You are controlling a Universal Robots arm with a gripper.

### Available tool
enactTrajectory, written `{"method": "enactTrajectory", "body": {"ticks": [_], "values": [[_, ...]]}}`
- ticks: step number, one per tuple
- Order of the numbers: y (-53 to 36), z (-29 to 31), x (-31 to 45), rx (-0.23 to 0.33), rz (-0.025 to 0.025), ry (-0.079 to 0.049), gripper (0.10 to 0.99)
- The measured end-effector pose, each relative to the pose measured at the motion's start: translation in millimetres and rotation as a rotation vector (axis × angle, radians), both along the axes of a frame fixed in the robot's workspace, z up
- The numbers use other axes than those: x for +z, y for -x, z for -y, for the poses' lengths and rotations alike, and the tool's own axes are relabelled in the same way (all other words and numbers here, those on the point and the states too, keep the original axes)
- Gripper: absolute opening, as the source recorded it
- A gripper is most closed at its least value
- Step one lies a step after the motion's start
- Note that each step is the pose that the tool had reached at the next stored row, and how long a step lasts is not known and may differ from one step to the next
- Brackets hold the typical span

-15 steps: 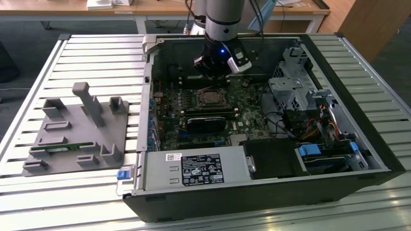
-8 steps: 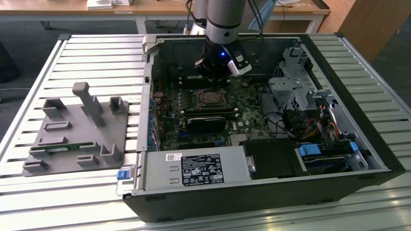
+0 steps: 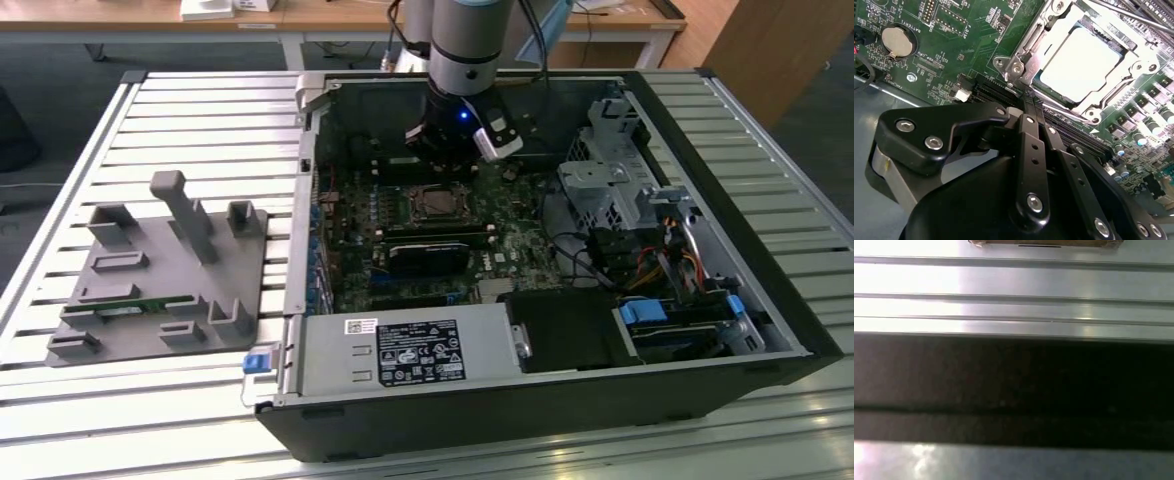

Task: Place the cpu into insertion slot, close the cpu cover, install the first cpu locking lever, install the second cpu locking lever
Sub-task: 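Install the first cpu locking lever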

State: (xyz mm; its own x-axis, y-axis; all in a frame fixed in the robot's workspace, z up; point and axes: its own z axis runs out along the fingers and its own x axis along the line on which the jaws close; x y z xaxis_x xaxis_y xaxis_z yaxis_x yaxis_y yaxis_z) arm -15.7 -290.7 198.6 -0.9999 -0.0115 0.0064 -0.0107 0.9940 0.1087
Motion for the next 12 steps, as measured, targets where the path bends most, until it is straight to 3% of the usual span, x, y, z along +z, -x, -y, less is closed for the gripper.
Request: {"method": "enactTrajectory", "body": {"ticks": [7,12], "values": [[-0.1,-0.2,2.4,0.0,0.0003,0.001,0.106],[-0.3,-1.1,-0.3,0.0,0.0001,0.015,0.106]]}}
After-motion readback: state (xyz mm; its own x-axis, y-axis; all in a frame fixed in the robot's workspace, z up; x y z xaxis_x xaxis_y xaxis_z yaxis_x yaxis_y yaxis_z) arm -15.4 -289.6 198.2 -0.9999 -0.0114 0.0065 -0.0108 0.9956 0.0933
